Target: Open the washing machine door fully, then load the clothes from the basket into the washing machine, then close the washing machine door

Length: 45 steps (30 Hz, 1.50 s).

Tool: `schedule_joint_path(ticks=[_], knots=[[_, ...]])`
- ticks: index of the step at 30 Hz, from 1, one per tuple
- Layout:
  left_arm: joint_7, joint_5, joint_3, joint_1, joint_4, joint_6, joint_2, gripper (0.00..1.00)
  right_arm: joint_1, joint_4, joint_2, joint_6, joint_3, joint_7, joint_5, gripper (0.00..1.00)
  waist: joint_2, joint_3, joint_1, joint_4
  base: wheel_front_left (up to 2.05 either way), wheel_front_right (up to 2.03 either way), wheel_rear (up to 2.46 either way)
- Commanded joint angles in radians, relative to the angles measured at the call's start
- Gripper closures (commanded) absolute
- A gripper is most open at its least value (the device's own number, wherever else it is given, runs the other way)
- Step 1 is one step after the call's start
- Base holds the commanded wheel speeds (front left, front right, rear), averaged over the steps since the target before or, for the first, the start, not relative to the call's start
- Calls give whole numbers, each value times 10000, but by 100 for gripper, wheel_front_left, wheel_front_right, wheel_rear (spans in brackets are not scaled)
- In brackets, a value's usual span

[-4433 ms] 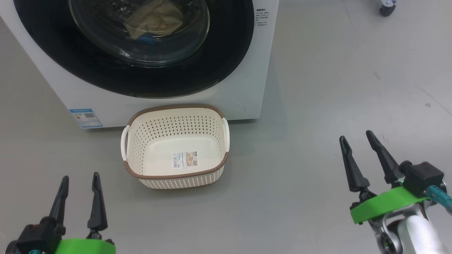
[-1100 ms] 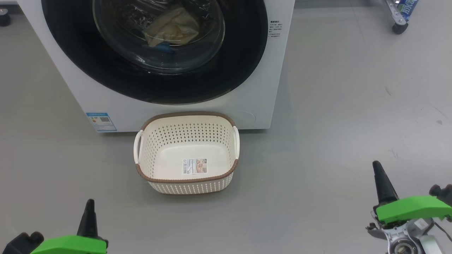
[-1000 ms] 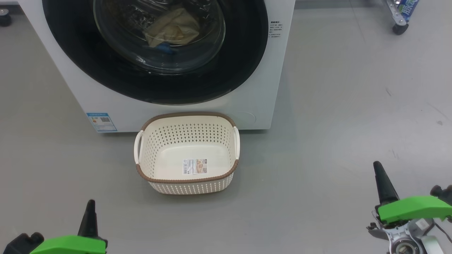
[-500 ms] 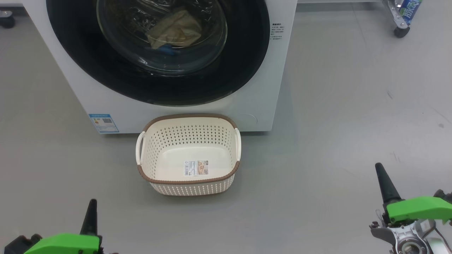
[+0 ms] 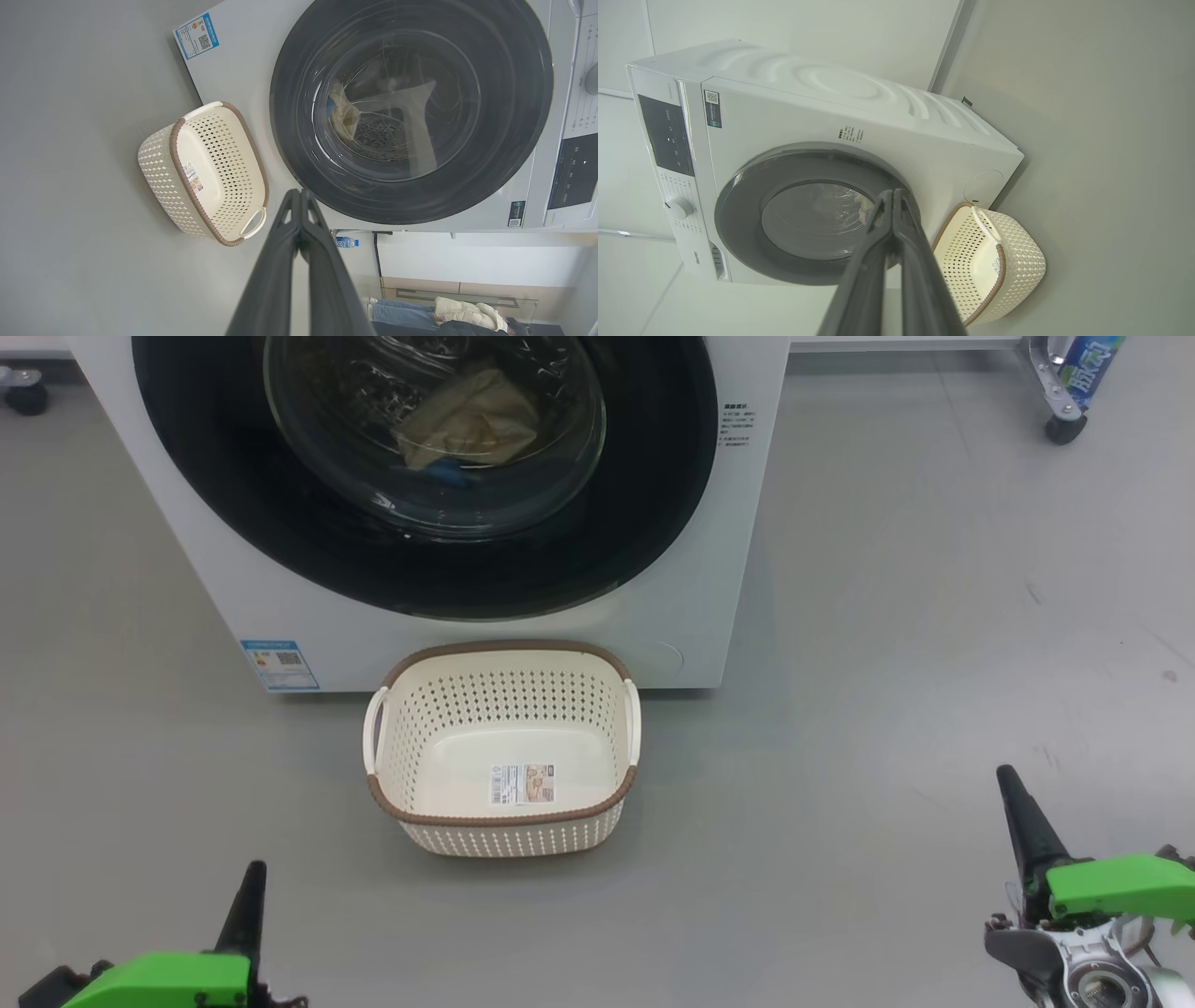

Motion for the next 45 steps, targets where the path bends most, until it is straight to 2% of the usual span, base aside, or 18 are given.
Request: schedule_joint_path(ticks=[1,23,45], knots=[[77,-275,332,-570,-267,-75,77,100,-604,-288,-102,-22,70,114,309,100,0,-7,0,6,0,0,0],[691,-2575,542,-817,-94,-156,-39,100,-709,-223,-39,-28,-235,749,2651,100,0,-123,0,99,0,0,0],[702,-2620,545,-821,-92,-157,-41,100,-717,-218,11,-29,-310,817,2639,100,0,-125,0,101,0,0,0]])
